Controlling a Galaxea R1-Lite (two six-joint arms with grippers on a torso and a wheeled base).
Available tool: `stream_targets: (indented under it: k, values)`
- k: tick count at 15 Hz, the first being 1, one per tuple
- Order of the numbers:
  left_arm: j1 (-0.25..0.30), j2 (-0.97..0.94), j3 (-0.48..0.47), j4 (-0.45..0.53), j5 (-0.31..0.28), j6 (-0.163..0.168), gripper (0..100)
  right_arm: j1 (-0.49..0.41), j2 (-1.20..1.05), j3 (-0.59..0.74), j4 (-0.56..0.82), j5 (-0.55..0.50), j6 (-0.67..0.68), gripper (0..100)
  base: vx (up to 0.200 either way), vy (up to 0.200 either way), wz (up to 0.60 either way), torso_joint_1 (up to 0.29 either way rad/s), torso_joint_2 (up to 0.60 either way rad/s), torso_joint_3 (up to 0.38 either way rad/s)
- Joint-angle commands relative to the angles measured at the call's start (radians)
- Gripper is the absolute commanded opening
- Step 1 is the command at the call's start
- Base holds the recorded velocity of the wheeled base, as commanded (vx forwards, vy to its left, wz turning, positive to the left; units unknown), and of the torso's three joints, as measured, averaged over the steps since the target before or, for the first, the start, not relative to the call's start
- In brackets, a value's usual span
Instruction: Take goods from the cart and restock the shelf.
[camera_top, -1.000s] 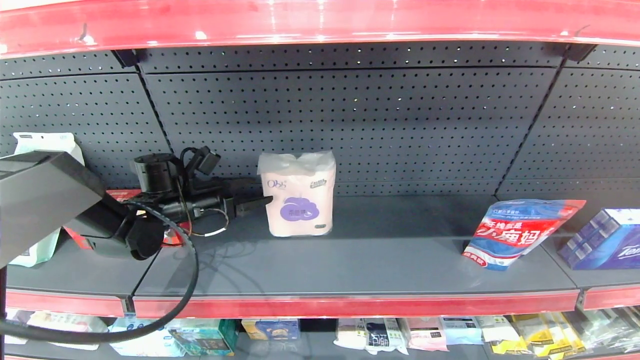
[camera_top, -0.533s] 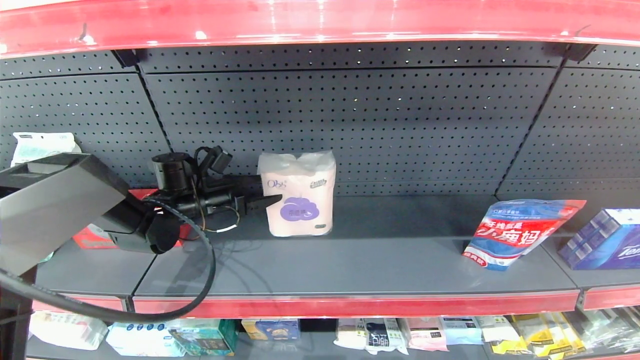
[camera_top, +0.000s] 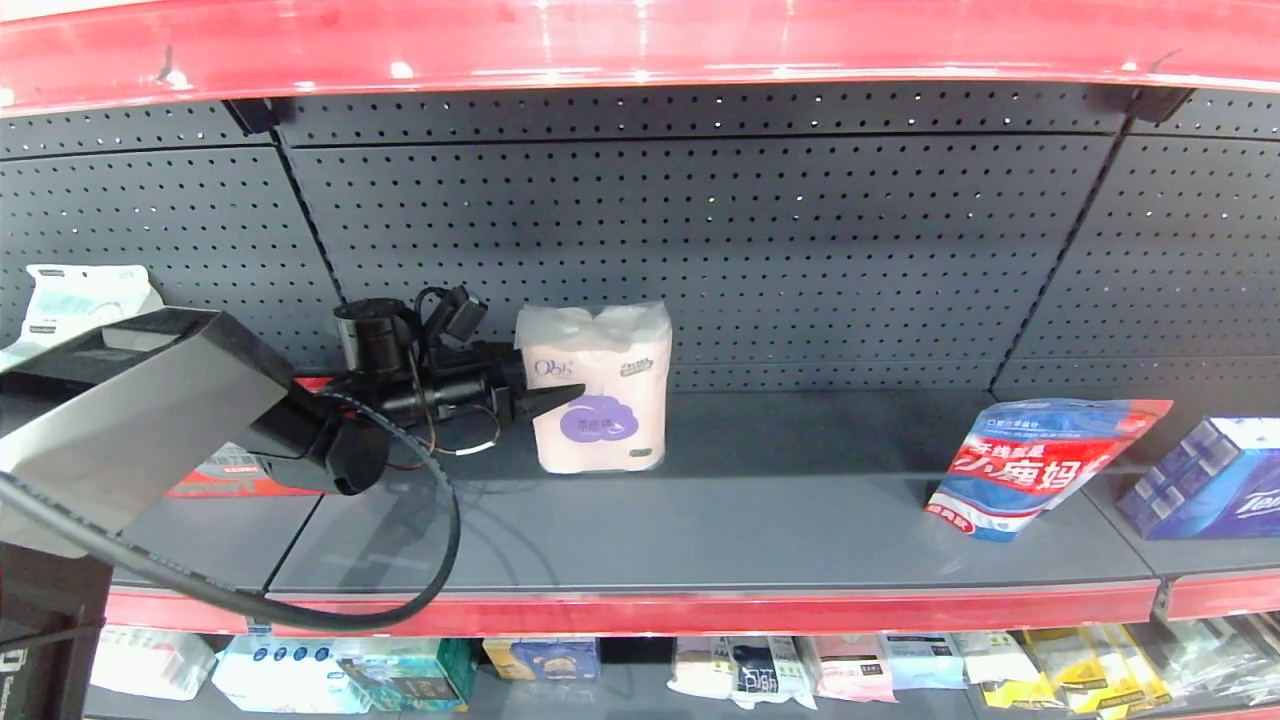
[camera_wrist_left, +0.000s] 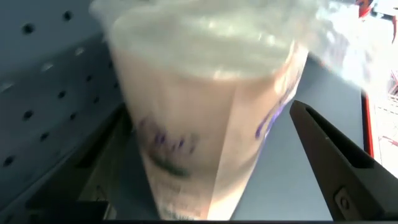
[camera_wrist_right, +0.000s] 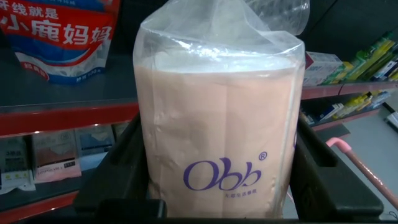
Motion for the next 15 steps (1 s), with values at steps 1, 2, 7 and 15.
stream_targets:
  k: [1,2,7,15]
  values:
    - [-0.010,0.018,-0.022,0.001,0.000,-0.002,100,0.000,0.000,0.001,0.000,-0.001,-0.004,0,0.000,0.000,0.00,0.000,0.00,0.000]
    - [-0.013,0.033,-0.039,0.001,0.000,-0.004,100,0.000,0.000,0.001,0.000,-0.001,-0.005,0,0.000,0.000,0.00,0.000,0.00,0.000]
    - [-0.024,0.057,-0.074,0.001,-0.016,-0.007,100,0.000,0.000,0.008,0.000,-0.001,-0.005,0,0.000,0.000,0.00,0.000,0.00,0.000]
    - [-0.043,0.125,-0.139,0.001,-0.026,-0.008,100,0.000,0.000,0.011,0.000,-0.001,-0.016,0,0.000,0.000,0.00,0.000,0.00,0.000]
